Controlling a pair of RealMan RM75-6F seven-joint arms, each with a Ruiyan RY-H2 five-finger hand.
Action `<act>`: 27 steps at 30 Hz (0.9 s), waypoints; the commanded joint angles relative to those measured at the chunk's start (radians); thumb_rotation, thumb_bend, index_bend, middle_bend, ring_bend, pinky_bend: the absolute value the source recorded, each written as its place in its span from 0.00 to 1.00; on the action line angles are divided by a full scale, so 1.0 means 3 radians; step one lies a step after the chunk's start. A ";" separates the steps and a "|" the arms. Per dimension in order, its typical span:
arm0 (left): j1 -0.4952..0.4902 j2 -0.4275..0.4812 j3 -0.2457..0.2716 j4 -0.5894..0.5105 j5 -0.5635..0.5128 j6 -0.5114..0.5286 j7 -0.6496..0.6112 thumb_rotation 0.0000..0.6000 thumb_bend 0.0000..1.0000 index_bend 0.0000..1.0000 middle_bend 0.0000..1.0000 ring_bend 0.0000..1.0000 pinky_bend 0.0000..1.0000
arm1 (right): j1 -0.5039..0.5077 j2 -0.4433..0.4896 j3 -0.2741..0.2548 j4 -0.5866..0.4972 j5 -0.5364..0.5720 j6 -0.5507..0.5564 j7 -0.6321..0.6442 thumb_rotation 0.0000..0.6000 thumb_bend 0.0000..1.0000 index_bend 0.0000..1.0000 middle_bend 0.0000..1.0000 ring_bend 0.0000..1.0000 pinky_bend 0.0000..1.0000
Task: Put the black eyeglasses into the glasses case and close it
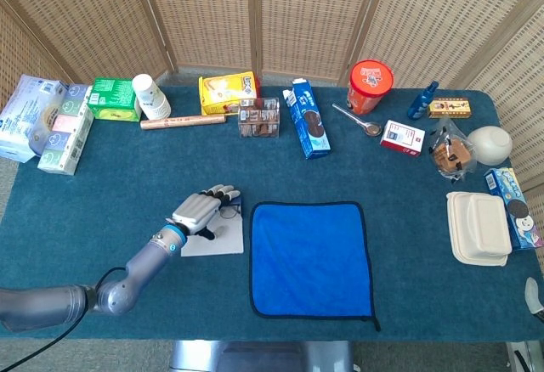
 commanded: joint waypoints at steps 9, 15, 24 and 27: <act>0.0071 0.0217 0.0124 -0.0247 0.0324 -0.0142 -0.0379 0.96 0.41 0.04 0.05 0.00 0.18 | -0.0008 0.0003 -0.0011 -0.0033 -0.0052 0.0039 -0.0026 0.57 0.38 0.07 0.12 0.00 0.16; 0.0130 0.0288 0.0187 -0.0362 0.0589 -0.0161 -0.0563 0.95 0.41 0.04 0.05 0.00 0.17 | -0.0021 0.0011 -0.0017 -0.0058 -0.0069 0.0064 -0.0051 0.57 0.38 0.07 0.12 0.00 0.16; 0.0178 0.0374 0.0254 -0.0511 0.0908 -0.0185 -0.0782 0.96 0.41 0.03 0.05 0.00 0.17 | -0.0032 0.0016 -0.0027 -0.0095 -0.0099 0.0093 -0.0093 0.57 0.38 0.07 0.12 0.00 0.16; 0.0203 0.0423 0.0303 -0.0574 0.0965 -0.0204 -0.0856 0.96 0.41 0.03 0.05 0.00 0.17 | -0.0041 0.0023 -0.0031 -0.0106 -0.0113 0.0111 -0.0096 0.57 0.38 0.07 0.12 0.00 0.16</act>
